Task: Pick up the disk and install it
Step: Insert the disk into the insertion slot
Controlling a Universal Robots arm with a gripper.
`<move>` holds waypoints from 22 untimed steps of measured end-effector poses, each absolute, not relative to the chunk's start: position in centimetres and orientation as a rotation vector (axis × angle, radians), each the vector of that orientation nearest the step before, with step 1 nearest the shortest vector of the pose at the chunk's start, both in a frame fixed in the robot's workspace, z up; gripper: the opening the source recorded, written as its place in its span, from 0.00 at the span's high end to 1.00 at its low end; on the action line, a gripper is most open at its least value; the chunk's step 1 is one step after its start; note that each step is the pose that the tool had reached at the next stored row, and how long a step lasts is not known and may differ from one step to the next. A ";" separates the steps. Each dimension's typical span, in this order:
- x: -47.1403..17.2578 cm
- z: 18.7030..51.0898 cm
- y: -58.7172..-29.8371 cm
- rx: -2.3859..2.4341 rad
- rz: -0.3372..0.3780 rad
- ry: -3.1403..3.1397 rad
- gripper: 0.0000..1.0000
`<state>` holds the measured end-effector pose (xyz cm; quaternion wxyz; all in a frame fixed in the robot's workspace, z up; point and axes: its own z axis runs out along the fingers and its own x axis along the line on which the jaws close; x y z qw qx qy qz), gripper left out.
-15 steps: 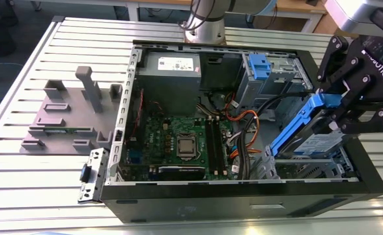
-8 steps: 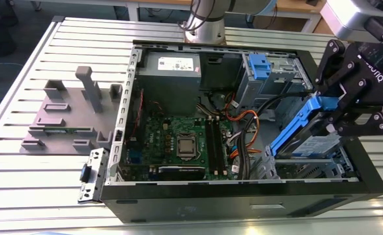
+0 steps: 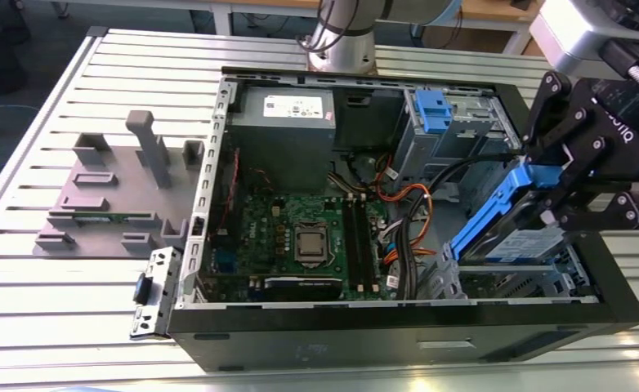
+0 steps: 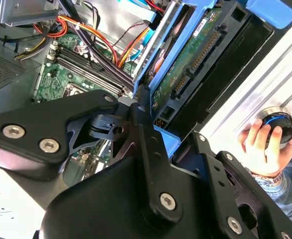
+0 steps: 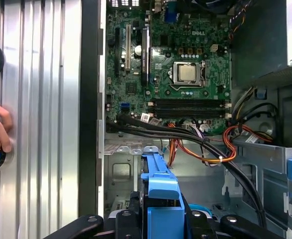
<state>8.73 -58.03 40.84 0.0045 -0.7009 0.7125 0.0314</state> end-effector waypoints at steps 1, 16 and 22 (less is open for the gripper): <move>8.7 40.8 -58.0 -2.196 0.098 2.232 0.63; 8.7 40.1 -58.0 -2.196 0.098 2.232 0.63; 8.7 39.9 -58.0 -2.196 0.098 2.232 0.63</move>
